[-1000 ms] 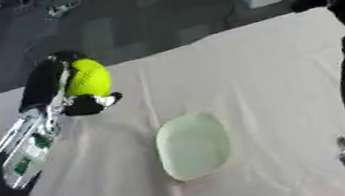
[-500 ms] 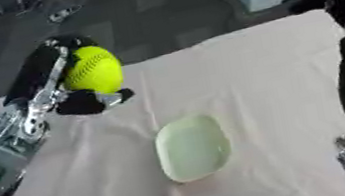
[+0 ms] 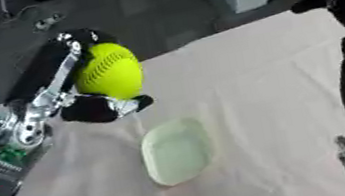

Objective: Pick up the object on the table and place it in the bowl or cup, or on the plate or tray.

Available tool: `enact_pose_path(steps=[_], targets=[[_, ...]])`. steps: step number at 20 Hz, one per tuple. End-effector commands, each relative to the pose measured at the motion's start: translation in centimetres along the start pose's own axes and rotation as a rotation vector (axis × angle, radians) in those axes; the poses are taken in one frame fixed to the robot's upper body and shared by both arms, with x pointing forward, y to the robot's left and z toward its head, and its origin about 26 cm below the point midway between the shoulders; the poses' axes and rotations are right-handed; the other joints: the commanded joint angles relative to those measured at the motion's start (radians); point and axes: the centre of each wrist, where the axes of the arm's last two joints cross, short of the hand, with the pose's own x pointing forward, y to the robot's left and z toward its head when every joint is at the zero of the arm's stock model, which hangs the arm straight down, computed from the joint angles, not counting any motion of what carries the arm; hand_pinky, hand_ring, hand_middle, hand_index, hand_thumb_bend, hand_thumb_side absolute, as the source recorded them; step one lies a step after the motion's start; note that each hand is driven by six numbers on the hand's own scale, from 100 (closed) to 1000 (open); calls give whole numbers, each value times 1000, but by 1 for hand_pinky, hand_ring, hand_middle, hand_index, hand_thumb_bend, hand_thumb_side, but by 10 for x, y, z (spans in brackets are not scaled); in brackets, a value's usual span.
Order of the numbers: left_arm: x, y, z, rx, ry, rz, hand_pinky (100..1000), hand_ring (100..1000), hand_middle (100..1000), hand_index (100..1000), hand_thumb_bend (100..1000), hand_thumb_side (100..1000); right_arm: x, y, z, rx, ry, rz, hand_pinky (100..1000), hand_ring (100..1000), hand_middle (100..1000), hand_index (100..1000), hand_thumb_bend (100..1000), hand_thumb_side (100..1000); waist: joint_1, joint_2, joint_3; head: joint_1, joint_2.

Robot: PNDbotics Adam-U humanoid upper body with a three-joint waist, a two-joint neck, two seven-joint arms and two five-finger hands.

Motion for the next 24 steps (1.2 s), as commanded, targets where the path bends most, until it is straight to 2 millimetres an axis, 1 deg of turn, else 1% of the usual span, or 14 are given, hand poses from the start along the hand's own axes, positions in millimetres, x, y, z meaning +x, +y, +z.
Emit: enact_pose_path(steps=[1, 8, 14, 17, 22, 24], targets=[[10, 6, -2, 13, -38, 19, 100, 100, 302, 201, 278, 100, 4, -3, -5, -5, -25, 8, 568, 837, 893, 933, 100, 992, -1, -22, -8, -12, -2], [15, -8, -3, 9, -37, 57, 100, 100, 298, 201, 274, 100, 5, -2, -7, -7, -33, 5, 566, 838, 893, 934, 100, 986, 13, -9, -30, -9, 1], [16, -32, 0, 4, -28, 84, 100, 100, 298, 200, 280, 100, 5, -1, -8, -12, -39, -2, 563, 838, 893, 935, 100, 985, 10, 7, -31, 4, -2], [18, -42, -1, 2, -35, 92, 100, 100, 296, 200, 281, 100, 6, 0, -9, -13, -43, -5, 562, 838, 893, 935, 100, 985, 7, 16, -30, 24, -11], [23, -57, -2, -8, -63, 81, 100, 100, 296, 201, 276, 100, 6, 0, -10, -12, -49, -8, 561, 838, 893, 935, 100, 986, 4, 29, -29, 76, -33], [24, -63, -2, -17, -67, 76, 100, 100, 297, 202, 273, 100, 7, 1, -11, -11, -51, -9, 560, 838, 893, 935, 100, 987, 4, 33, -29, 89, -40]])
